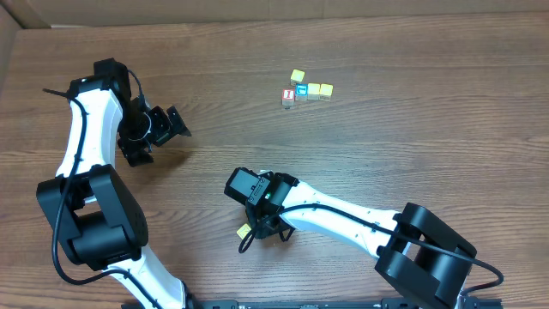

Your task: Flip 5 blocks

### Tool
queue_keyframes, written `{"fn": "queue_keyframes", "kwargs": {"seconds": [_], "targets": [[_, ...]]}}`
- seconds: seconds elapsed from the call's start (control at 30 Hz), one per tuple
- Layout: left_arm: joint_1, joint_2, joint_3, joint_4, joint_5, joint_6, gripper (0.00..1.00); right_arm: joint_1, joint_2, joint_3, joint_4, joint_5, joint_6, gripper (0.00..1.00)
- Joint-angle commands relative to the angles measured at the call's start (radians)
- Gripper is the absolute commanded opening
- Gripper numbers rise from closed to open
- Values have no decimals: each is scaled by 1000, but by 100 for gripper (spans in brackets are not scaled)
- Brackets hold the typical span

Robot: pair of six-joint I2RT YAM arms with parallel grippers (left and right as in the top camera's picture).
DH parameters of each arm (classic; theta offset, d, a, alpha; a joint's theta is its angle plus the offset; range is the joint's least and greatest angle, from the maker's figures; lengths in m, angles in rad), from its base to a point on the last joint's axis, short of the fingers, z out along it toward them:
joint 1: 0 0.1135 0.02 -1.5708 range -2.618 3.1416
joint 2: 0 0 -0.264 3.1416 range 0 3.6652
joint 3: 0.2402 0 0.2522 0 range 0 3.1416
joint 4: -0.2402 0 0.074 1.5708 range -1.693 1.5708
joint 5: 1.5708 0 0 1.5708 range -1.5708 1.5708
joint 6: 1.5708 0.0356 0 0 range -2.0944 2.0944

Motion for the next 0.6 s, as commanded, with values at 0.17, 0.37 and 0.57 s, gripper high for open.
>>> {"fn": "queue_keyframes", "kwargs": {"seconds": [0.17, 0.37, 0.57], "targets": [[-7, 5, 15, 1, -2, 9, 100, 6, 2, -19, 16, 9, 12, 38], [-7, 5, 15, 1, -2, 9, 100, 6, 2, -19, 17, 9, 12, 38], [-7, 5, 15, 1, -2, 9, 100, 6, 3, -19, 16, 9, 12, 39]]}}
